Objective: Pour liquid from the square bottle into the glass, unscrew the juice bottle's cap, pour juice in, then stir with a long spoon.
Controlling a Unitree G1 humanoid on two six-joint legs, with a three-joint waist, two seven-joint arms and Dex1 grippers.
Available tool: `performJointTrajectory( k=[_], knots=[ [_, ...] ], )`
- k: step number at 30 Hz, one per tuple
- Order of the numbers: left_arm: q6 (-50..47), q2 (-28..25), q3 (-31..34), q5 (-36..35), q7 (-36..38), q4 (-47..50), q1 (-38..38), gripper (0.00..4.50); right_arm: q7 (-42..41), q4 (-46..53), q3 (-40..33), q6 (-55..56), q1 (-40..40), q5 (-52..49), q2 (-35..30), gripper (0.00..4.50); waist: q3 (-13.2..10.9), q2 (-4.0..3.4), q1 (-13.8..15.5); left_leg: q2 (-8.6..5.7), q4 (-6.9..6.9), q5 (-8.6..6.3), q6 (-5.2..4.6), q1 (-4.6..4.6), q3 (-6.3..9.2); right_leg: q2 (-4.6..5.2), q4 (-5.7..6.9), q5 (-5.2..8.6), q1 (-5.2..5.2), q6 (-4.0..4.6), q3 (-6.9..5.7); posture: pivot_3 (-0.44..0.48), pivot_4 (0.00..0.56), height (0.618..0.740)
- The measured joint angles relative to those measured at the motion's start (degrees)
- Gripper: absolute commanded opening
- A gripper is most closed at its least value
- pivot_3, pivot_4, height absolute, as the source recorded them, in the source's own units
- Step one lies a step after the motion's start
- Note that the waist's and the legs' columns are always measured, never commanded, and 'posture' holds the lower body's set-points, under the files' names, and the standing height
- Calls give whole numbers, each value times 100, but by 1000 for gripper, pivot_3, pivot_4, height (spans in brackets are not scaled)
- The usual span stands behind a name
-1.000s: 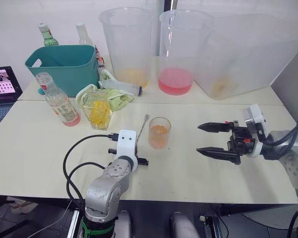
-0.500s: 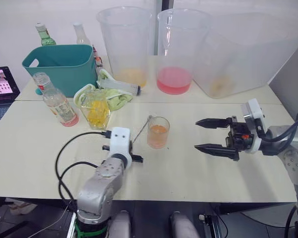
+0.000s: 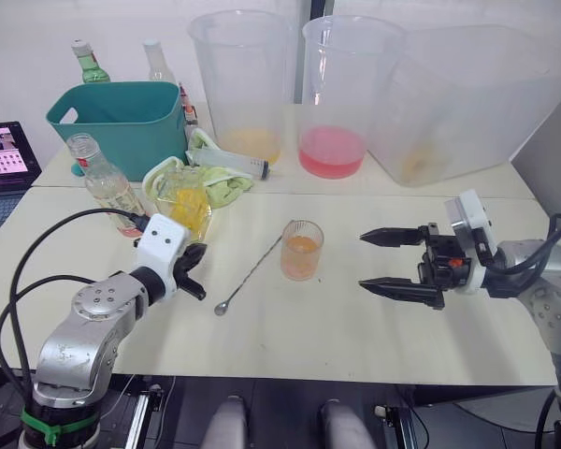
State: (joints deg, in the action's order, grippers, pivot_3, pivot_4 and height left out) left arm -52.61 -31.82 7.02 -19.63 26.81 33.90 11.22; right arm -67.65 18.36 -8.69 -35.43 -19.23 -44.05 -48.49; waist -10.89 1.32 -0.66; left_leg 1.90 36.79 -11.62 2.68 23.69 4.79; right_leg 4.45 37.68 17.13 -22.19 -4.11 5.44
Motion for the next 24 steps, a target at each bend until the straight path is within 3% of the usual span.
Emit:
performJointTrajectory(
  k=[4, 9, 15, 22, 24],
  knots=[
    [-173, 35, -201, -327, 204, -13, 51, 23, 146, 191, -142, -20, 226, -91, -1, 4500, 0, 0, -19, 2, 0, 0, 0, 1, 1, -2, 3, 0, -4, 0, -1, 0, 150, 733],
    [-578, 145, -421, -526, 96, -133, 350, 1475, 320, 383, -231, -23, 392, -200, -1, 4500, 0, 0, -25, 2, 0, 0, -1, -1, 1, -3, 5, 0, -3, 0, 0, 0, 150, 733],
    [-609, 493, -1241, -65, -410, -749, 550, 3459, 554, 532, -352, -5, 567, -227, 27, 4500, -1, 1, -10, 0, 2, 0, -1, 1, 1, -2, 4, 0, -2, 0, 1, 0, 150, 733],
    [-359, 557, -1653, 383, -616, -1127, 843, 3459, 665, 587, -373, 1, 721, -225, 53, 4500, 0, 1, -20, -1, 1, 0, -1, -2, 2, -2, 9, 0, -2, 0, 1, 0, 150, 733],
    [-357, 607, -1667, 410, -647, -1141, 848, 2898, 684, 589, -373, 3, 722, -225, 53, 4500, 0, 1, -16, -1, 1, 0, -1, -4, 3, -2, 14, 0, -2, 0, 1, 0, 150, 733]
  ],
)
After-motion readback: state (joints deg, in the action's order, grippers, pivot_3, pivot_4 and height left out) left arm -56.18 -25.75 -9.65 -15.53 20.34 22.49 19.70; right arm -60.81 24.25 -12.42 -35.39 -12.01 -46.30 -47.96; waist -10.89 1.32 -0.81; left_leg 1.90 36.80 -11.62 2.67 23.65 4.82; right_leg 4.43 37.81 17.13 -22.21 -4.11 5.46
